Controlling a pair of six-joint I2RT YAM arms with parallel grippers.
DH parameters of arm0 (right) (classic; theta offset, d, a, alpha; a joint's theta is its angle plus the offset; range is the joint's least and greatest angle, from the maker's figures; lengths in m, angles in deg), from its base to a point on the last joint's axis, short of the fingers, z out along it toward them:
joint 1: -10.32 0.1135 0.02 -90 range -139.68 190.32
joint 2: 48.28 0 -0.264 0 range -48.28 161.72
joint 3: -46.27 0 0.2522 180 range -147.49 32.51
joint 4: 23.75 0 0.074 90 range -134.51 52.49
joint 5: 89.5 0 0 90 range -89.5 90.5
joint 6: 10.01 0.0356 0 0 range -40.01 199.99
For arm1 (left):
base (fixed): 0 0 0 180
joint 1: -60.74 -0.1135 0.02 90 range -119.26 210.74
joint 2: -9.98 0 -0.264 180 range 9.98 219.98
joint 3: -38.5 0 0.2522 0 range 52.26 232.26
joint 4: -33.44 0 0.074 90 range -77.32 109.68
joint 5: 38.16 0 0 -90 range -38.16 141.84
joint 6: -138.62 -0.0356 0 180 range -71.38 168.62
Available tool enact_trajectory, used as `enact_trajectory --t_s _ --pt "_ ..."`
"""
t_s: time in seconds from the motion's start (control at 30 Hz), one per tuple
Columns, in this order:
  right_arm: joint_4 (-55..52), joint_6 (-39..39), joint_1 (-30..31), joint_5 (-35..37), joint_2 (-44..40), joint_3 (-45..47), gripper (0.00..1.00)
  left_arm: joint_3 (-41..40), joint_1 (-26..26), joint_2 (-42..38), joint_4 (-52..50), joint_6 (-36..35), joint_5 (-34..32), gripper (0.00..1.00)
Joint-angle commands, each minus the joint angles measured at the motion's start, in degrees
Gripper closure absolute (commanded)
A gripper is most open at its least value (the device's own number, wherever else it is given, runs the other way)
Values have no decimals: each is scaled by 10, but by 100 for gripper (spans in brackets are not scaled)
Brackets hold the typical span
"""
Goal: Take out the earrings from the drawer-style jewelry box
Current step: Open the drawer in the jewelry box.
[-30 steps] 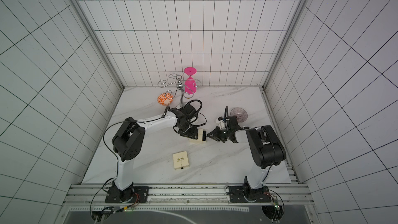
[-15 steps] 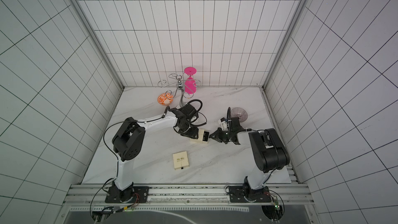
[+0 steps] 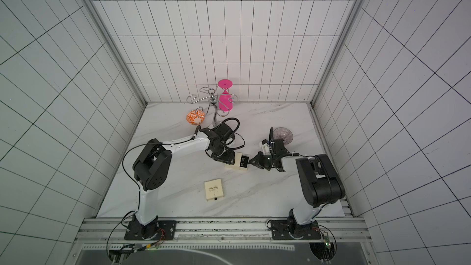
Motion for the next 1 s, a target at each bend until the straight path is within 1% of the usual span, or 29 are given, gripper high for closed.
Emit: enact_trajectory --t_s 0.0,0.87,0.97 --pt "-34 -13 -14 38 -12 27 100 -25 3 54 -18 -8 -75 43" --pt "-60 -29 -22 78 -29 26 100 -23 7 56 -19 -10 -74 43" --pt "-60 -31 -22 73 -28 26 100 -23 7 56 -19 -10 -74 43"
